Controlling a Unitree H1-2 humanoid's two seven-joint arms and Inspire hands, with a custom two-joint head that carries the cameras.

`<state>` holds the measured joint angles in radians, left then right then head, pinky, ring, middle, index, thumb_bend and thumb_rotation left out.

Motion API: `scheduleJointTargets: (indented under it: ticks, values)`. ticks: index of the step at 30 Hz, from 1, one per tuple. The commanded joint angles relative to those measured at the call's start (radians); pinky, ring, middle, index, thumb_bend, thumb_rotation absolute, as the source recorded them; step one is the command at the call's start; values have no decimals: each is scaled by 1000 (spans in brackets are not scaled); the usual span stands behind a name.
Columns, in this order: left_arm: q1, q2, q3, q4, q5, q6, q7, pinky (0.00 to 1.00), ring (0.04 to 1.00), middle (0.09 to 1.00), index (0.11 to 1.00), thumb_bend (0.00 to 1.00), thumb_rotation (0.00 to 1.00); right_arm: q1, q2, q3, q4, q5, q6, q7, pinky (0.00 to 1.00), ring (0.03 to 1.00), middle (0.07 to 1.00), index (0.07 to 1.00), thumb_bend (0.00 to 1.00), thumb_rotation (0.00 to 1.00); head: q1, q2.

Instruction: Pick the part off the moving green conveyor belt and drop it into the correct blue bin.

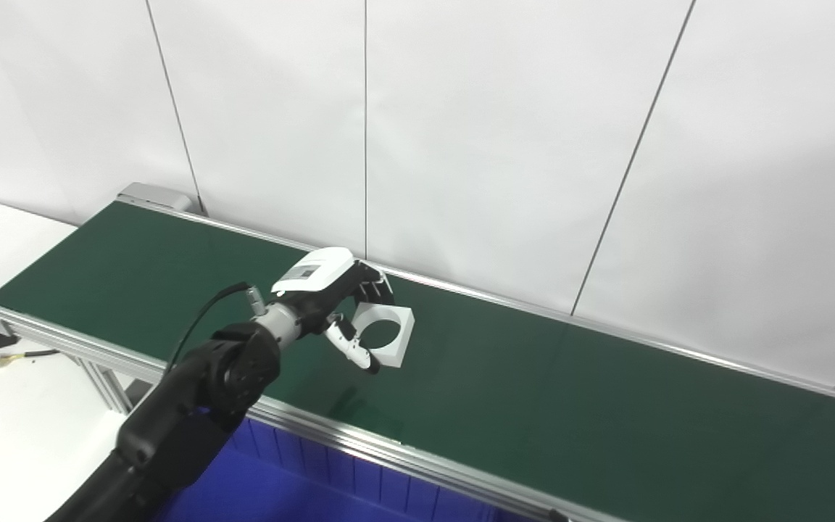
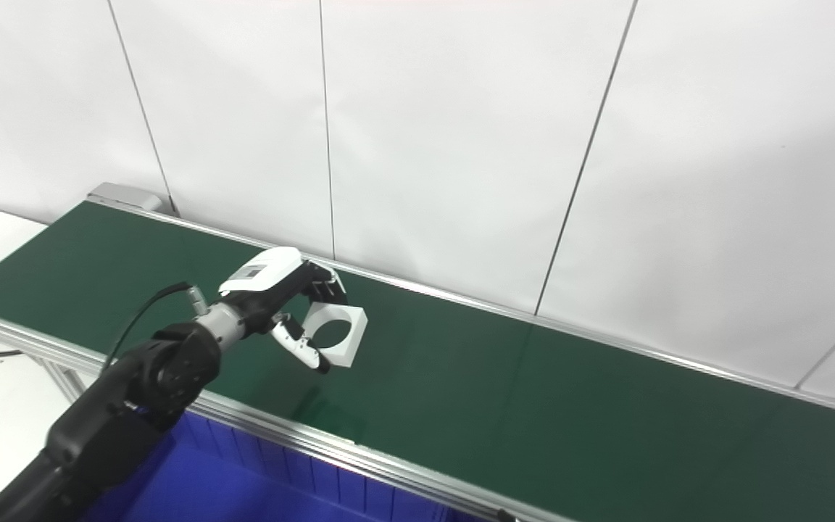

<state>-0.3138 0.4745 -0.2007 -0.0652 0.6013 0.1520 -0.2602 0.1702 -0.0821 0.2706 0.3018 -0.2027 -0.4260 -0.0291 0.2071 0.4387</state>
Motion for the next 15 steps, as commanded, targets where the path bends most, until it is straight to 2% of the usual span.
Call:
scheduleJointTargets:
  ticks: [1, 5, 7, 15]
  values:
    - [6, 13, 25, -77, -15, 4, -2, 554, 516, 513, 470, 521, 0, -5, 7, -2, -32, 1, -41, 0, 697, 783, 844, 906, 633, 431, -4, 5]
    - [69, 5, 41, -167, -43, 10, -25, 421, 428, 474, 488, 523, 0, -1, 8, -4, -38, 0, -40, 4, 698, 786, 845, 907, 636, 441, -10, 14]
    - [110, -1, 45, -208, -62, -5, -26, 395, 408, 464, 493, 523, 0, 3, 9, -6, -45, 4, -35, 9, 701, 787, 846, 908, 638, 443, -13, 19]
    - [242, -5, 18, -288, -8, -49, -7, 532, 468, 466, 495, 524, 0, 19, 8, -12, -74, 7, -32, 21, 706, 792, 850, 908, 631, 431, -24, 44]
